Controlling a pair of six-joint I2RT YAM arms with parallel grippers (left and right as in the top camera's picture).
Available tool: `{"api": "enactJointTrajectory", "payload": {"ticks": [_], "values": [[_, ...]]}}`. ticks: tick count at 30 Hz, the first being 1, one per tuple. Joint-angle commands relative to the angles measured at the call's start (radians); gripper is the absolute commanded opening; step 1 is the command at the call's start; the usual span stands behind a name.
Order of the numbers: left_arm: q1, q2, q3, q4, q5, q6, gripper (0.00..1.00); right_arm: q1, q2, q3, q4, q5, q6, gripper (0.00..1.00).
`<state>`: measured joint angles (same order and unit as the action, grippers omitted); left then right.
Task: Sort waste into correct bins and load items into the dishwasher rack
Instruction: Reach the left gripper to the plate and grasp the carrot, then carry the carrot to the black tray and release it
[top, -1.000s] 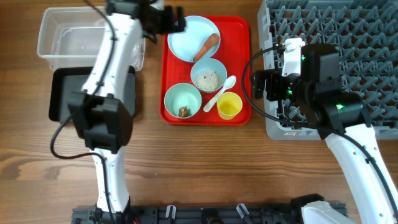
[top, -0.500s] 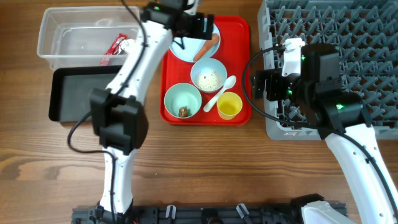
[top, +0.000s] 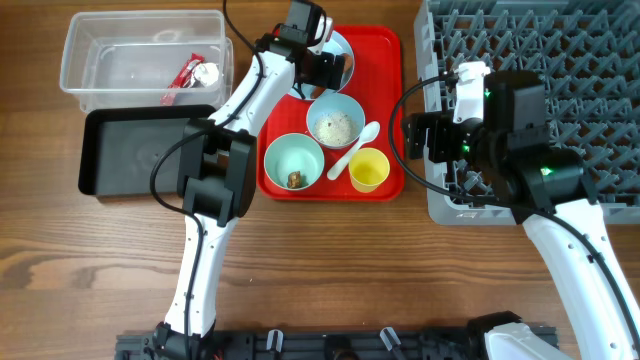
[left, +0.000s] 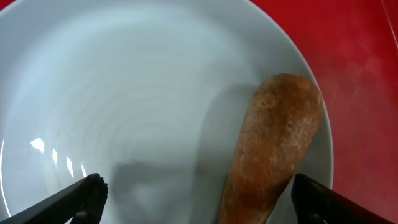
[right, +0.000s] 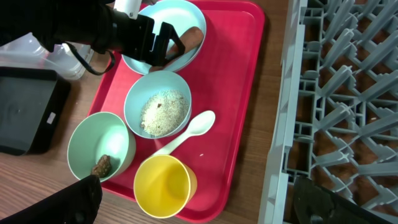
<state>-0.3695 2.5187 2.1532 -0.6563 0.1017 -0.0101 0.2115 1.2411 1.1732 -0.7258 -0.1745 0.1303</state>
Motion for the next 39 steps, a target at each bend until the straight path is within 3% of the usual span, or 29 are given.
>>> {"api": "enactJointTrajectory", "payload": {"ticks": [1,7,13,18,25,30,36,39], "values": [[0.0,0.035,0.006,0.009,-0.006,0.058,0.96,0.004,0.01,0.016,0.0,0.018,0.003,1.0],[0.0,0.046,0.006,0.018,-0.006,0.065,0.95,0.004,0.01,0.016,0.001,0.018,0.003,1.0],[0.0,0.05,0.006,0.006,-0.026,0.112,0.87,0.004,0.01,0.016,0.009,0.018,0.003,1.0],[0.0,0.05,0.006,0.007,-0.025,0.111,0.65,0.004,0.01,0.016,0.017,0.018,0.003,1.0],[0.0,0.05,0.006,0.011,-0.026,0.111,0.45,0.004,0.01,0.016,0.017,0.018,0.003,1.0],[0.001,0.049,0.006,0.014,-0.106,0.11,0.44,0.004,0.01,0.016,0.017,0.018,0.003,1.0],[0.001,0.031,0.006,0.014,-0.138,0.106,0.22,0.004,0.01,0.016,0.017,0.018,0.003,1.0],[0.001,0.006,0.006,0.018,-0.137,0.107,0.19,0.004,0.01,0.016,0.017,0.018,0.003,1.0]]}}
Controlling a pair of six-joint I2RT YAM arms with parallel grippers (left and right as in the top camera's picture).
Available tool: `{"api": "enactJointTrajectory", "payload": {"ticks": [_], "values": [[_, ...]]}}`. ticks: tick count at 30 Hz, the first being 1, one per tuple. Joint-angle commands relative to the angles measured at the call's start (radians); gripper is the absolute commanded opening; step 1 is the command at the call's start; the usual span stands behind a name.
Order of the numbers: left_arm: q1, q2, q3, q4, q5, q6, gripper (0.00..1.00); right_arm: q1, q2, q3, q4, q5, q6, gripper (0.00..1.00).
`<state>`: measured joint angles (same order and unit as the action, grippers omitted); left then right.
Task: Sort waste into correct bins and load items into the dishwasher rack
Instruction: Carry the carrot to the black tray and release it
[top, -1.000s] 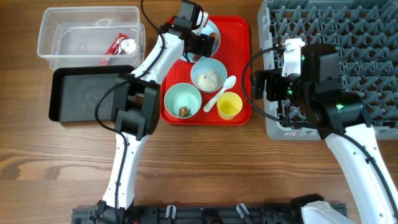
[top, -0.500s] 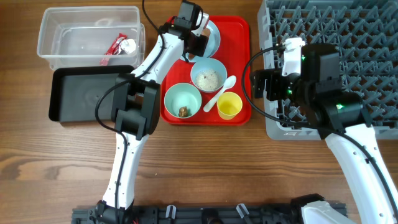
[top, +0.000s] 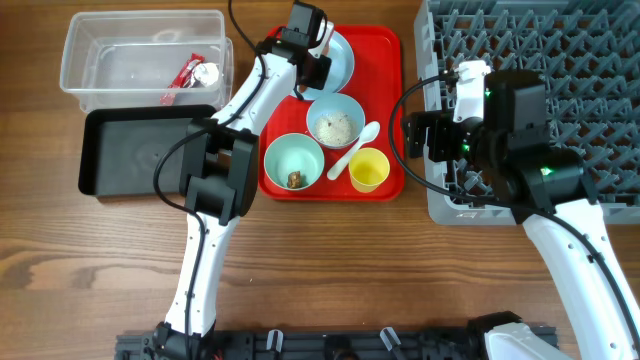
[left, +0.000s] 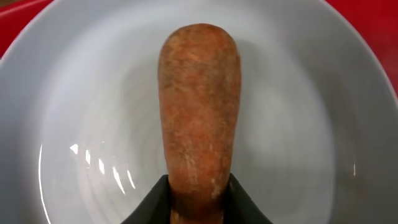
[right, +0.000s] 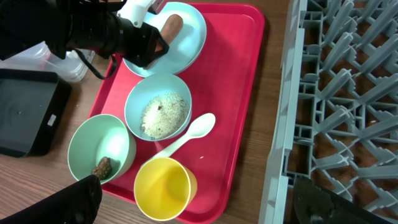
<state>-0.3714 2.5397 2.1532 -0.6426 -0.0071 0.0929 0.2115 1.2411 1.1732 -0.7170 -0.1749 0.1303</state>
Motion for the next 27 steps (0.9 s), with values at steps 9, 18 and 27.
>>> {"api": "enactJointTrajectory", "payload": {"ticks": [9,18,27], "values": [[0.004,-0.095,0.006,0.003,-0.033,-0.035,0.13,0.004,0.01,0.016,0.007,0.018,0.003,1.0],[0.034,-0.32,0.006,-0.105,-0.074,-0.137,0.16,0.004,0.01,0.016,-0.002,0.019,0.002,1.0],[0.165,-0.586,0.006,-0.583,-0.2,-0.266,0.14,0.004,0.01,0.016,-0.005,0.018,0.003,1.0]]}}
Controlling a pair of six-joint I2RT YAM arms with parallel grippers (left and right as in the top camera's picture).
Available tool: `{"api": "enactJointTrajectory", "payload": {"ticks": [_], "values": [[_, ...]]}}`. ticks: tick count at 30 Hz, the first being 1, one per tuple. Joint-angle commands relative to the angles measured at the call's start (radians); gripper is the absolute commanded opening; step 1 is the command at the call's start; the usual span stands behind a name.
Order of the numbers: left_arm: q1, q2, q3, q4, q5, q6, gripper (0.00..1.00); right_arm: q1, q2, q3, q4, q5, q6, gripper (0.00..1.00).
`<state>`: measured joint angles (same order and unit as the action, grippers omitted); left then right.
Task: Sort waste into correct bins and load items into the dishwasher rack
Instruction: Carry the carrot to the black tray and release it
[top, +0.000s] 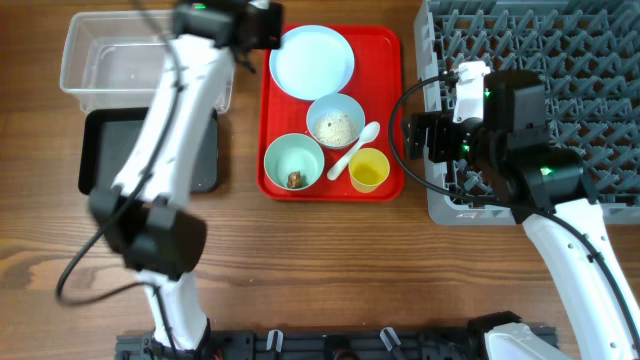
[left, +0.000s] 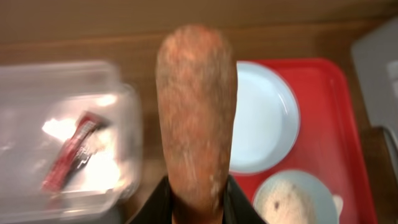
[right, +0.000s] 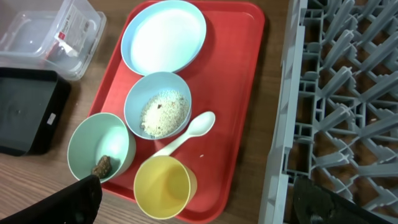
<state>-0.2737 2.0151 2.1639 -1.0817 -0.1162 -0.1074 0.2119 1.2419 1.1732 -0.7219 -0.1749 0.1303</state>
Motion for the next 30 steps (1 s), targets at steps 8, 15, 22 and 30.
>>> {"api": "enactJointTrajectory", "payload": {"ticks": [8,15,22,30], "values": [[0.282,-0.064,-0.013,-0.526,-0.095,-0.198,0.14,0.004,0.01,0.016,0.001,0.018,0.003,1.0],[0.441,-0.063,-0.176,-0.469,-0.093,-0.276,0.17,0.004,0.01,0.016,-0.006,0.019,0.002,1.0],[0.547,-0.063,-0.453,-0.248,-0.022,-0.381,0.11,0.004,0.01,0.016,-0.021,0.019,0.002,1.0],[0.558,-0.063,-0.757,0.173,0.075,-0.485,0.27,0.004,0.01,0.016,-0.042,0.019,0.003,1.0]]}}
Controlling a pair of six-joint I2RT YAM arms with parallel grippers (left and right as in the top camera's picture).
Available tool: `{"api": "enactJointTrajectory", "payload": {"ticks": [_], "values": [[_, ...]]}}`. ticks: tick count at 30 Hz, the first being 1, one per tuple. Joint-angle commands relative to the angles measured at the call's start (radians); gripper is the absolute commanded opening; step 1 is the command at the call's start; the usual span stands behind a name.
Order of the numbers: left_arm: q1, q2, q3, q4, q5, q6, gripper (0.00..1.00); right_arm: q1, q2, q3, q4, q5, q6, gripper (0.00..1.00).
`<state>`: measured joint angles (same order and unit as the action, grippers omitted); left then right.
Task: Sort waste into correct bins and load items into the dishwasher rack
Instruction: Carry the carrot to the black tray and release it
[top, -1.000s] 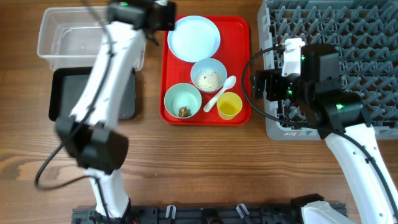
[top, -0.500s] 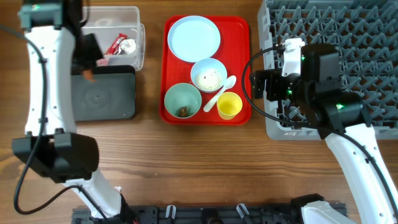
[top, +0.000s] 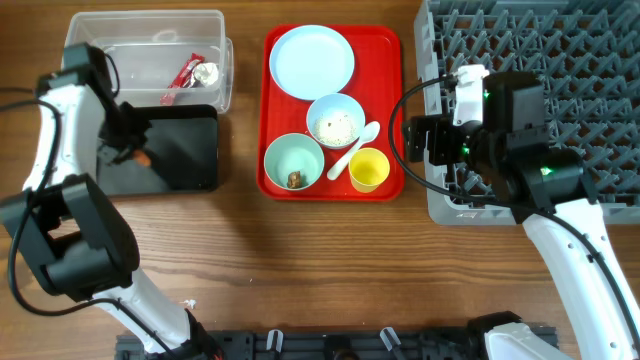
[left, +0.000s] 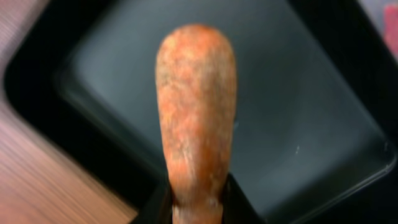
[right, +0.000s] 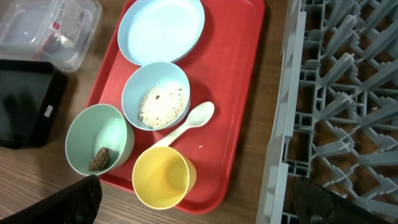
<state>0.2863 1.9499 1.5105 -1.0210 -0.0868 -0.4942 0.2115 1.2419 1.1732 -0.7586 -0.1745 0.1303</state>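
Observation:
My left gripper (top: 132, 152) is shut on an orange-brown sausage-shaped piece of food (left: 196, 118) and holds it above the black bin (top: 170, 155), near its left end. In the left wrist view the bin's dark floor (left: 292, 99) fills the background. The red tray (top: 385, 60) carries a pale blue plate (top: 312, 61), a blue bowl of crumbs (top: 335, 122), a green bowl with a brown scrap (top: 293, 162), a white spoon (top: 356, 146) and a yellow cup (top: 369, 170). My right gripper (right: 193, 214) stands open beside the grey dishwasher rack (top: 560, 60), its fingers (right: 74, 199) wide apart.
A clear plastic bin (top: 140, 55) with a red wrapper and a foil scrap (top: 192, 72) sits behind the black bin. The rack (right: 336, 93) runs along the right edge of the tray. Bare wooden table lies in front.
My left gripper has moved with the food piece from above the clear bin and the tray's corner to over the left part of the black bin. The right arm has not moved.
My left gripper was open over the blue plate with the food piece lying on it. Then it was shut on the piece in the plate. A moment later it held the piece high near the clear bin, the plate left bare, and now over the black bin.

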Motion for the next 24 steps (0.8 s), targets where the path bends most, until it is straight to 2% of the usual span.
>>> {"api": "enactJointTrajectory", "payload": {"ticks": [1,4,8,13,18,21,24], "values": [[-0.002,0.003,-0.13,0.154,0.045,-0.098,0.28,0.004,0.01,0.016,-0.007,0.018,0.002,1.0],[-0.002,0.003,-0.169,0.203,0.045,-0.098,0.31,0.004,0.01,0.016,-0.012,0.018,0.003,1.0],[-0.002,0.002,-0.17,0.202,0.046,-0.098,0.43,0.004,0.01,0.016,-0.013,0.018,0.003,1.0],[-0.002,-0.013,-0.168,0.195,0.054,-0.097,0.53,0.004,0.01,0.016,-0.012,0.018,0.003,1.0],[-0.002,-0.089,-0.125,0.166,0.061,-0.085,0.59,0.004,0.01,0.016,-0.013,0.018,0.003,1.0],[-0.003,-0.177,-0.09,0.142,0.08,-0.031,0.63,0.004,0.01,0.016,-0.013,0.018,0.003,1.0],[-0.01,-0.29,-0.084,0.142,0.177,0.062,0.64,0.004,0.01,0.016,-0.013,0.018,0.003,1.0]]}}
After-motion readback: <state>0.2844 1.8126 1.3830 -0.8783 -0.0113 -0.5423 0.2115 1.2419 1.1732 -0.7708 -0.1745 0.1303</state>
